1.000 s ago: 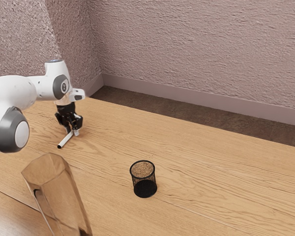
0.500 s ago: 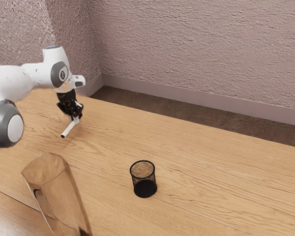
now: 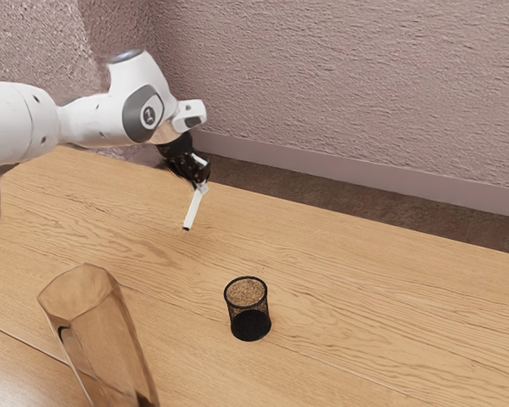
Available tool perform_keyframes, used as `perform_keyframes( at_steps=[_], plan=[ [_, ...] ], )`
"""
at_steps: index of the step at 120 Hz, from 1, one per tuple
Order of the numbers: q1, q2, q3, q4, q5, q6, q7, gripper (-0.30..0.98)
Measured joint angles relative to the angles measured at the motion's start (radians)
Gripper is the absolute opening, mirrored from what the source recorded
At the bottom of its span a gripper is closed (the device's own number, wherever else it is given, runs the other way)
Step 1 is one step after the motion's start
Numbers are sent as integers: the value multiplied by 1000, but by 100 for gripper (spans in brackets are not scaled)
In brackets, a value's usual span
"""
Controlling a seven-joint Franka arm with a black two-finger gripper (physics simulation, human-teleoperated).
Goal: Put the marker into the pen holder.
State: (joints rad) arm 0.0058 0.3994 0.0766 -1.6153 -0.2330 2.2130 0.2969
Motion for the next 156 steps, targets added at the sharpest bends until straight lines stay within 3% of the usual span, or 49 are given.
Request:
perform_keyframes(
  at_steps=[36,72,133,156],
  plan=[
    [-93,-23,-1,-115,-33,198,-31,-10],
    [-138,-19,0,-176,-75,285,-60,-10],
    [-281,-297,17,-472,-91,345,-111,-10],
    [-311,-319,18,-522,-90,356,-137,-10]
  ],
)
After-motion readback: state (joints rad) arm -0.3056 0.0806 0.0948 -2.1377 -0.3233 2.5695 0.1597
